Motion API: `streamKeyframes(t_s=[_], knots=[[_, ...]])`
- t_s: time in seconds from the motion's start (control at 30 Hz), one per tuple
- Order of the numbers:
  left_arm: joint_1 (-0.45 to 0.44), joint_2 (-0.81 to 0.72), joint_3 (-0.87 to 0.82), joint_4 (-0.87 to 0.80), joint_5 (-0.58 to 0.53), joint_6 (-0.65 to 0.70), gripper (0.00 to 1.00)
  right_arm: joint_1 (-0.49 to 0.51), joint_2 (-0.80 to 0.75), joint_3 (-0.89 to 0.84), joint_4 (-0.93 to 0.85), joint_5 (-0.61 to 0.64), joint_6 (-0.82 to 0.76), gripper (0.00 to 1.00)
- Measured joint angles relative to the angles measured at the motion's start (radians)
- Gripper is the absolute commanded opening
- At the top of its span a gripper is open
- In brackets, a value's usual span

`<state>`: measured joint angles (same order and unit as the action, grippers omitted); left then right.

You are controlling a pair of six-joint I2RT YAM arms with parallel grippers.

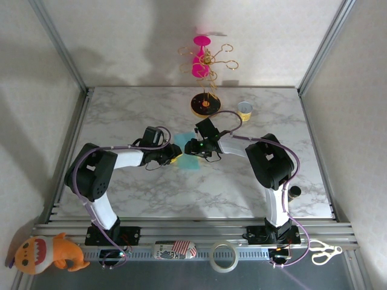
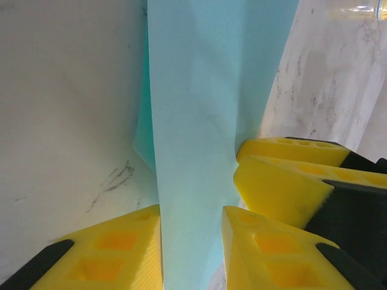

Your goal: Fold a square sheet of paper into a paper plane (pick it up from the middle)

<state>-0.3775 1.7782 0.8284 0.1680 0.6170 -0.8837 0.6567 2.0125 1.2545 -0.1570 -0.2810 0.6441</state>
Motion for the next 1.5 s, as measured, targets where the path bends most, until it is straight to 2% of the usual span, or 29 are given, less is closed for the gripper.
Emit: streamKeyframes(t_s=[0.13,0.27,0.43,0.6,0.8,0.93,1.0,1.03,1.07,1.5], knots=[[0.004,0.01,0.002,0.01,0.002,-0.013,0.25,0.0,0.0,-0.003,0.005,0.0,0.0,0.44],[0.008,0.011,0.001,0.026,0.004,-0.04,0.17,0.0,-0.007,-0.008,0.012,0.0,0.0,0.47],[0.009,0.011,0.0,0.038,0.005,-0.065,0.04,-0.001,-0.026,-0.015,0.026,0.002,-0.008,0.57],[0.009,0.011,-0.001,0.039,0.005,-0.075,0.0,-0.008,-0.124,-0.081,0.103,0.025,-0.054,0.71],[0.013,0.01,-0.006,0.04,0.005,-0.087,0.0,-0.009,-0.361,-0.311,0.304,0.069,-0.216,0.74],[0.013,0.01,-0.006,0.04,0.005,-0.087,0.0,0.0,-0.432,-0.407,0.407,0.111,-0.342,0.76],[0.013,0.01,-0.006,0.039,0.005,-0.088,0.0,0.023,-0.442,-0.446,0.457,0.148,-0.414,0.79],[0.013,0.009,-0.006,0.039,0.005,-0.088,0.0,0.039,-0.442,-0.458,0.472,0.161,-0.445,0.87],[0.013,0.009,-0.006,0.039,0.005,-0.089,0.0,0.06,-0.441,-0.47,0.484,0.179,-0.48,0.89],[0.013,0.008,-0.006,0.037,0.005,-0.09,0.0,0.291,-0.276,-0.456,0.547,0.413,-0.829,0.81]])
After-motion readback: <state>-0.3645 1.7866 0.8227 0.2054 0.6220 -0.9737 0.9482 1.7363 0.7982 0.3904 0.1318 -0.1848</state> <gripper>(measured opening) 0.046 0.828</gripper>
